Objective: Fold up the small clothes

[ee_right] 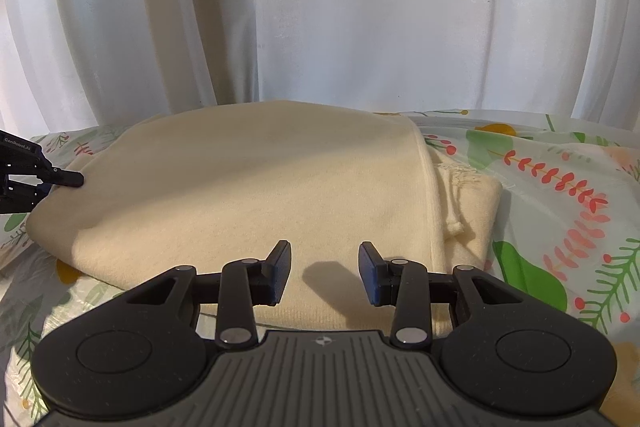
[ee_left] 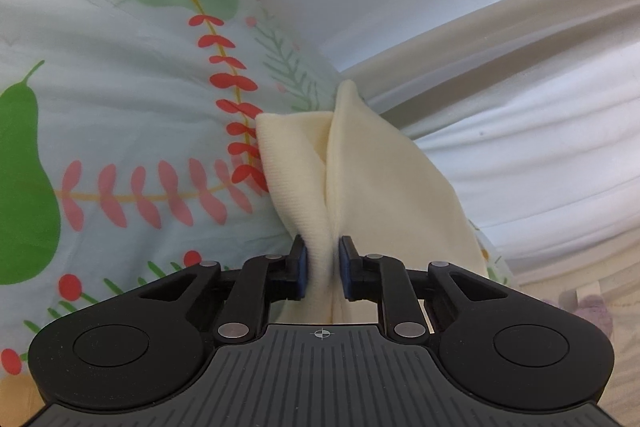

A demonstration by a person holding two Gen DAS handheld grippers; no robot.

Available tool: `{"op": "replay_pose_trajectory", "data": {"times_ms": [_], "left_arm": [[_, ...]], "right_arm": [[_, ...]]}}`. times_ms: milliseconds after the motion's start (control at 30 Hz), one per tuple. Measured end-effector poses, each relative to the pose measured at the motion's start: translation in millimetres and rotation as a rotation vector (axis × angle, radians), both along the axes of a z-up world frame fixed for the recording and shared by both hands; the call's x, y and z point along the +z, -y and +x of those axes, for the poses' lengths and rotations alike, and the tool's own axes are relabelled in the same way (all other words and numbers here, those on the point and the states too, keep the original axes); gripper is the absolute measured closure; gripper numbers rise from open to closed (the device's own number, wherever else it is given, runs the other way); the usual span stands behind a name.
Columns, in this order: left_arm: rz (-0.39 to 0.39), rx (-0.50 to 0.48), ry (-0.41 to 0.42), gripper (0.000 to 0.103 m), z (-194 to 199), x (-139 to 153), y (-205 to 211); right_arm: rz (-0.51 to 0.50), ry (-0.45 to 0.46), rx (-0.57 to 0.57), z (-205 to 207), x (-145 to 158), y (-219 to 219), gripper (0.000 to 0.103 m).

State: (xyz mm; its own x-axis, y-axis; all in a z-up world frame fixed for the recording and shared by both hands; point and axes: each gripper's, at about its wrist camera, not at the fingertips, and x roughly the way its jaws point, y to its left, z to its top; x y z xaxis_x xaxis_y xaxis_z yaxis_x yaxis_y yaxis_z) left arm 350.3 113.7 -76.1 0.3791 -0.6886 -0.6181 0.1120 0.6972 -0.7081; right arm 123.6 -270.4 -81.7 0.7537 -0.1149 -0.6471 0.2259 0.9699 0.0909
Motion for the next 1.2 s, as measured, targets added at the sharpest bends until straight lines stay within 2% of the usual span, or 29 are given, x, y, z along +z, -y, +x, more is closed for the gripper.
{"op": "replay_pose_trajectory", "data": {"times_ms": [67,133,233,367,433,533,700,800,867,967,1067,1200], "left_arm": [[0.007,0.004,0.021,0.086,-3.6,7.2,1.9],[0.01,0.0,0.05,0.086,-7.6,17.6,7.6],[0.017,-0.036,0.118,0.087,-16.2,41.8,24.9],[0.057,-0.135,0.235,0.087,-34.6,73.7,71.8],[0.107,-0.184,0.287,0.087,-47.2,80.5,102.5],[0.168,-0.262,0.312,0.087,-61.1,71.5,144.5],[0.238,-0.315,0.24,0.086,-72.4,34.6,182.7],[0.208,-0.3,0.259,0.08,-78.7,28.7,182.3],[0.198,-0.302,0.236,0.073,-79.9,34.7,178.6],[0.124,-0.272,0.237,0.073,-84.4,54.4,158.0],[0.148,-0.197,0.277,0.073,-88.3,66.6,136.6],[0.259,-0.12,0.269,0.073,-84.0,57.5,118.6]], "right_arm": [[0.004,-0.005,-0.018,0.0,-1.4,2.3,0.069],[0.012,-0.011,-0.038,0.4,-2.6,4.9,0.076],[0.019,-0.01,-0.068,0.2,-3.5,8.5,0.081],[0.039,-0.005,-0.087,0.1,-4.1,12.5,0.081],[0.05,0.0,-0.093,-0.1,-4.7,13.2,0.081],[0.055,0.004,-0.083,-0.1,-4.5,11.9,0.081],[0.062,0.004,-0.074,-0.5,-5.2,12.9,0.081],[0.069,-0.001,-0.071,0.1,-7.8,15.7,0.081],[0.075,-0.004,-0.069,0.7,-9.1,16.3,0.081],[0.088,0.003,-0.063,3.4,-9.3,18.2,0.081],[0.104,0.016,-0.045,8.1,-6.8,18.7,0.081],[0.155,0.03,-0.01,19.6,-3.1,19.9,0.081]]}}
